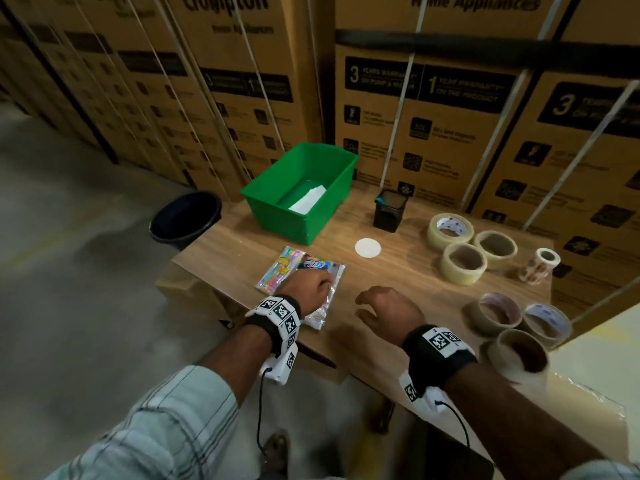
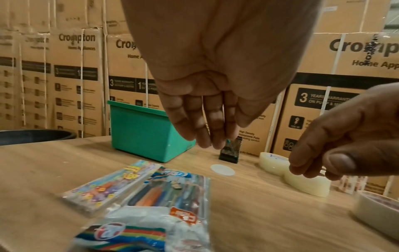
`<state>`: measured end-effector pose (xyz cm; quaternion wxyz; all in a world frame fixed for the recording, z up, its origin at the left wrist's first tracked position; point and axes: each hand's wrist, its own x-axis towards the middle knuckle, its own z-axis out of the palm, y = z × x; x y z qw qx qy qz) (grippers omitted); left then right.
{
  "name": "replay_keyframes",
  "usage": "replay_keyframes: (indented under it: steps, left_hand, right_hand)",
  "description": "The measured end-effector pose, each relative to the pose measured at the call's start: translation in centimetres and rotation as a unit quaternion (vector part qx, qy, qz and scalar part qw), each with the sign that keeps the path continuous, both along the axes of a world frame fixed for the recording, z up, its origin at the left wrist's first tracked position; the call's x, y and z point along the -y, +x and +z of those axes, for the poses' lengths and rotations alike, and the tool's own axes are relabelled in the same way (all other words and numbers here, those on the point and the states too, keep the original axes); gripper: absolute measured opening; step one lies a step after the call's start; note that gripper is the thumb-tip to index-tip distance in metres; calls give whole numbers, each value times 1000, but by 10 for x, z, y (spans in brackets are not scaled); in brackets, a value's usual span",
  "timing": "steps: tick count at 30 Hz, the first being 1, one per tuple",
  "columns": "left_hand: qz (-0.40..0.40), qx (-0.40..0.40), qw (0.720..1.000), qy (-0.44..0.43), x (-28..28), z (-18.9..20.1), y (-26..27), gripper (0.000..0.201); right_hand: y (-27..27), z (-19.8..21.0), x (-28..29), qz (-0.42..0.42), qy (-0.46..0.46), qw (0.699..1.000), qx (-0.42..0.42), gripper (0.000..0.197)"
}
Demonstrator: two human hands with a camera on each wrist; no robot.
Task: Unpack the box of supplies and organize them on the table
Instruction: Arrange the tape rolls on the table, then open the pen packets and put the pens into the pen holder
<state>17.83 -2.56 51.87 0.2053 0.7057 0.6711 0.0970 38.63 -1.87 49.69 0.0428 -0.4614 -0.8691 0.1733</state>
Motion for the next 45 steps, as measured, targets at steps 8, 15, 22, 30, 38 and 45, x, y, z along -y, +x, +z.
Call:
replay_keyframes:
  steps: [8, 15, 22, 30, 38, 45]
  left_hand:
    - [-31, 11, 999, -29, -17, -26, -87, 22]
    - [-72, 21, 997, -28, -47, -53, -161, 20]
    - [-54, -7, 995, -85, -76, -74, -176, 36]
    - [-12, -56, 991, -122, -84, -100, -168, 57]
    - [-18, -93, 991, -91, -93, -119, -156, 87]
    - [34, -46, 988, -145, -100, -110, -150, 85]
  right_hand:
    - [-86, -11, -13, -30, -25, 998, 39, 30]
    - [-152, -12, -24, -83, -45, 992, 84, 29]
    - [-183, -14, -27, -105, -60, 985, 121, 37]
    - [-194, -35, -34, -78, -80, 986, 120, 47]
    - [-186, -46, -29, -68, -103, 986, 112, 40]
    - [-170, -35, -38, -71, -78, 989, 105, 41]
